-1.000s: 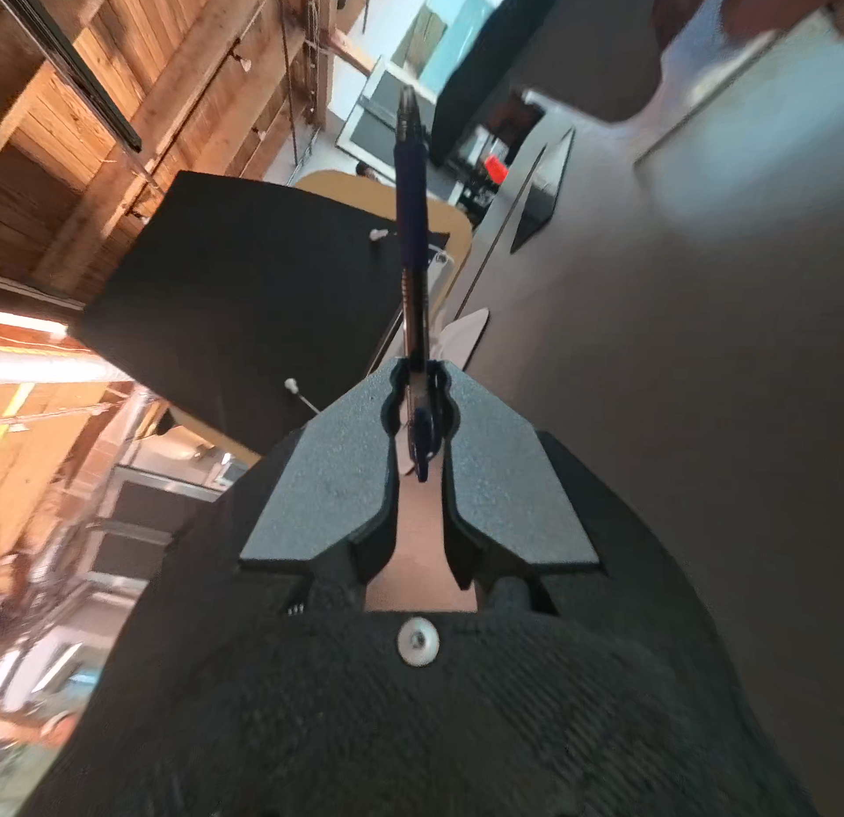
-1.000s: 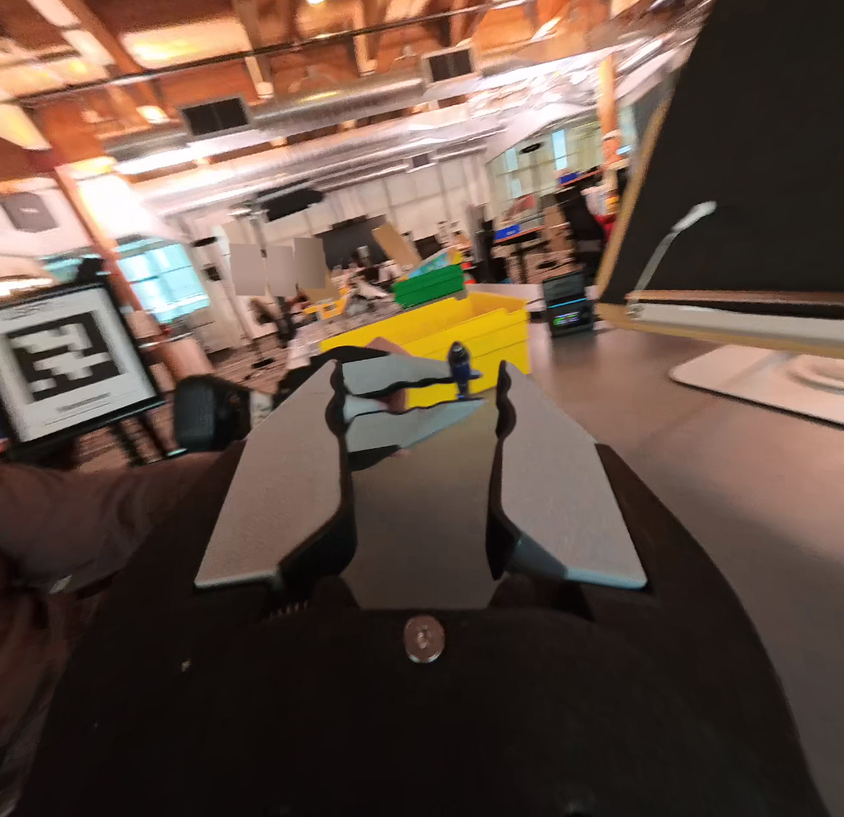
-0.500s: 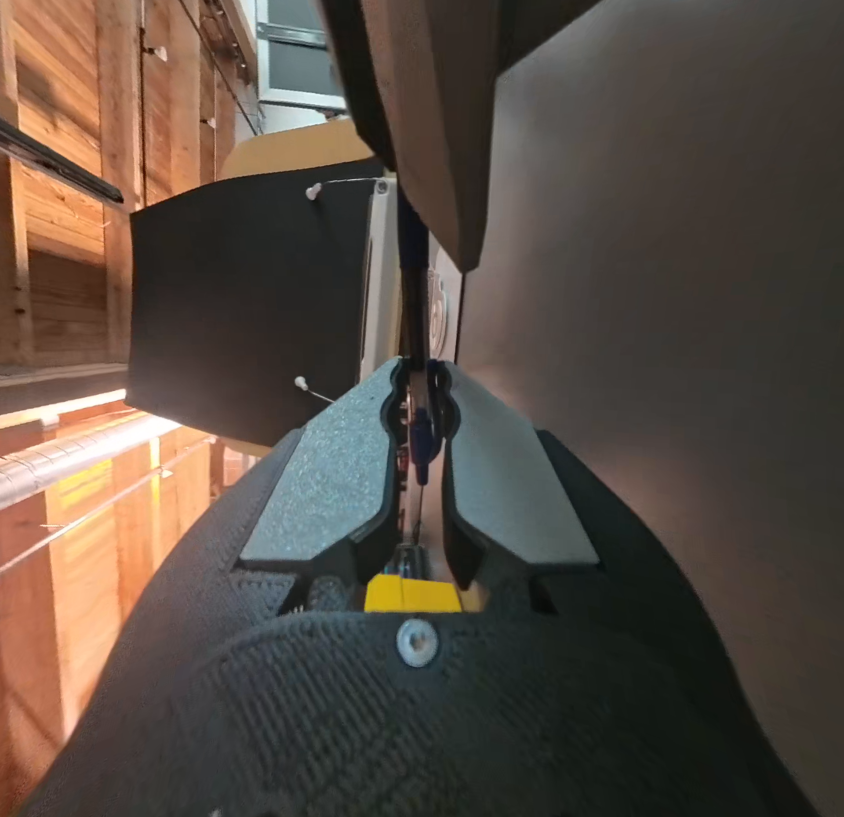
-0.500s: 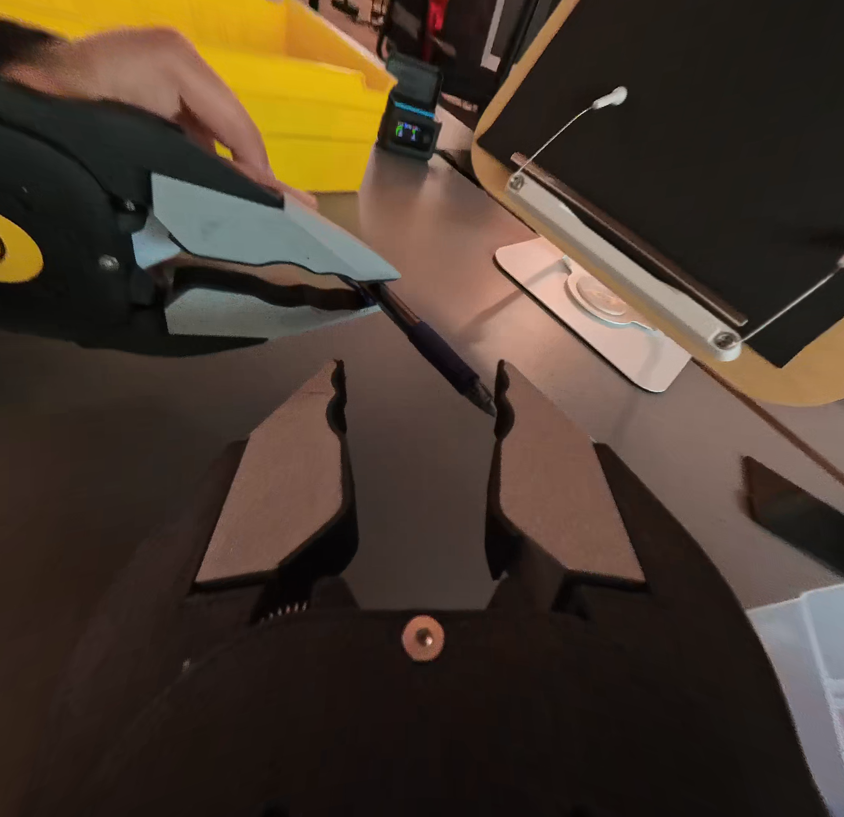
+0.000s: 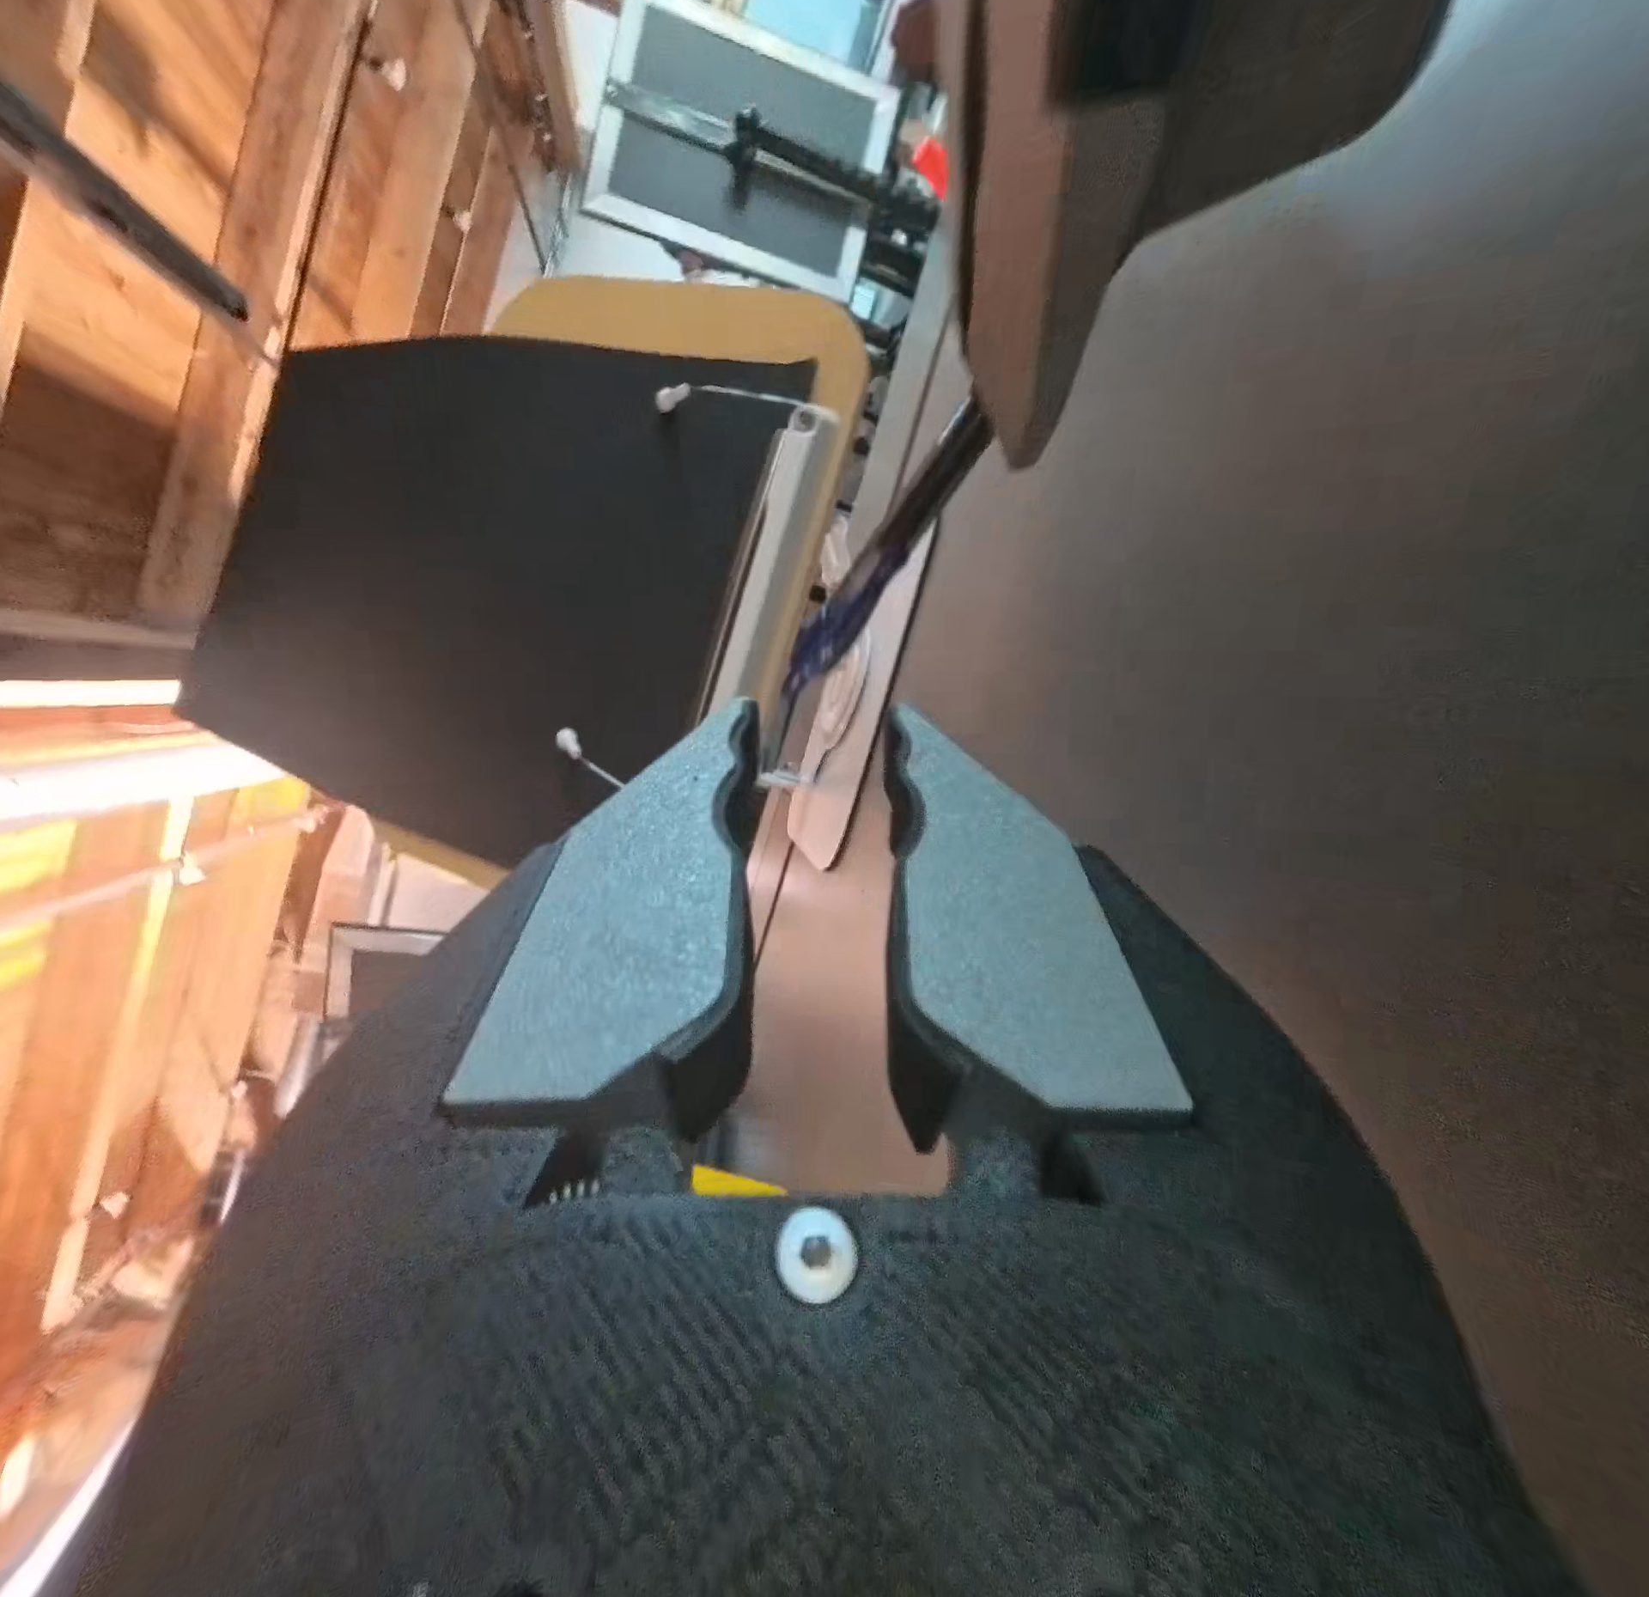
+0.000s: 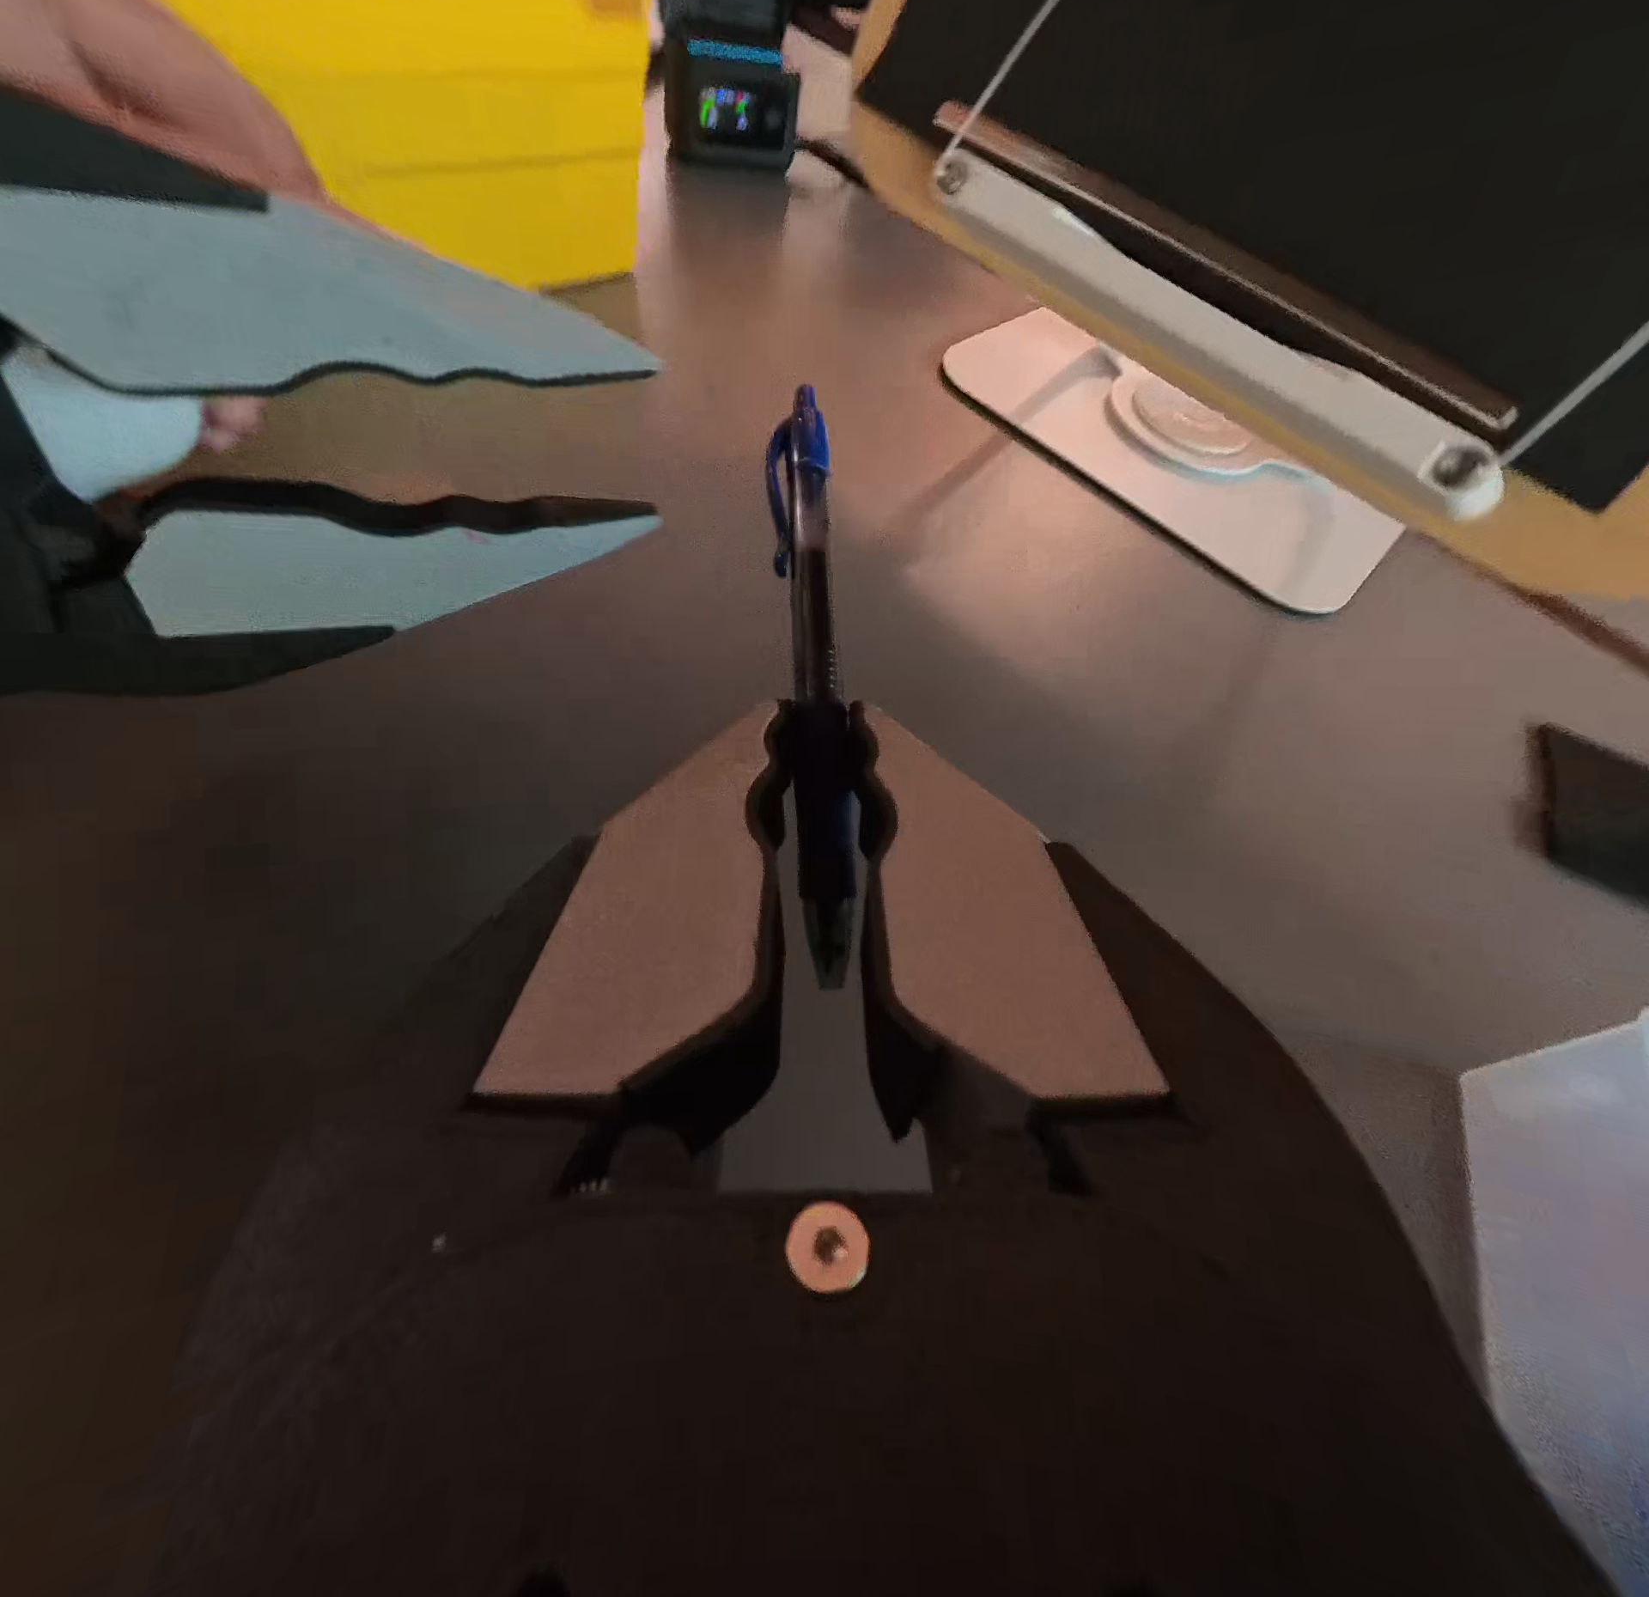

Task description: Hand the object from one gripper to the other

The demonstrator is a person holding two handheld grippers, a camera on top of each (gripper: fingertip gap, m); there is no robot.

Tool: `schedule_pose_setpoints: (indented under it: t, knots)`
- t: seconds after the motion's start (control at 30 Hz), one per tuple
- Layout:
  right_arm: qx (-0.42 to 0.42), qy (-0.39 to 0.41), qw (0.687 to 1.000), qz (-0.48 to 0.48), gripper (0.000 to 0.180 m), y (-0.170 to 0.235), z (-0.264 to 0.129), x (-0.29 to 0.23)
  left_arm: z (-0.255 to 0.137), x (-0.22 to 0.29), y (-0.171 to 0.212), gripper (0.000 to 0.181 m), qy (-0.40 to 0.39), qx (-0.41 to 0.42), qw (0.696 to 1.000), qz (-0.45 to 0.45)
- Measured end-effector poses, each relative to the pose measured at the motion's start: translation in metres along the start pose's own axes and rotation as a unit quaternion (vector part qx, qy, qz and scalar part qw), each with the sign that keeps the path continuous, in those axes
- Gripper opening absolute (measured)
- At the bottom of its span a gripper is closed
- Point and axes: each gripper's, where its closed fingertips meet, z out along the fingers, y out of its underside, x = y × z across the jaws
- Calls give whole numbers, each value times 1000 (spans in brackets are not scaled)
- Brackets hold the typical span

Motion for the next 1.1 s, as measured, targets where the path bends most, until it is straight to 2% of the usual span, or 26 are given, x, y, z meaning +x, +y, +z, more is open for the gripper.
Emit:
schedule_pose_setpoints:
  t: [0.1,0.23,0.33,0.4,0.43,0.57,0.67,0.8,0.87,1.0,1.1]
  knots:
    - [53,-40,993,98,8,-12,-12,10,1,-4,8,23,2,-10,999,-35]
    - [119,-119,967,191,8,-31,-29,9,3,-7,17,19,0,-28,997,-67]
    - [152,-144,955,208,8,-50,-47,8,5,-11,25,14,-4,-41,993,-107]
    - [164,-140,958,189,8,-65,-64,8,6,-18,32,0,-22,-52,990,-132]
    - [169,-134,960,176,8,-72,-74,8,6,-21,34,0,-29,-57,988,-141]
    - [198,-65,970,129,8,-96,-123,25,8,-19,40,0,-26,-71,982,-175]
    - [218,24,969,116,8,-98,-167,58,8,-16,39,0,-20,-71,979,-189]
    - [213,204,948,116,8,-69,-229,127,9,-15,39,0,-15,-76,973,-218]
    - [188,261,939,126,7,-47,-247,151,9,-14,39,0,-11,-74,971,-225]
    - [156,306,928,142,8,-18,-266,175,10,-9,38,0,-4,-75,977,-200]
    - [149,296,929,162,8,-8,-263,180,11,-4,38,0,3,-79,977,-198]
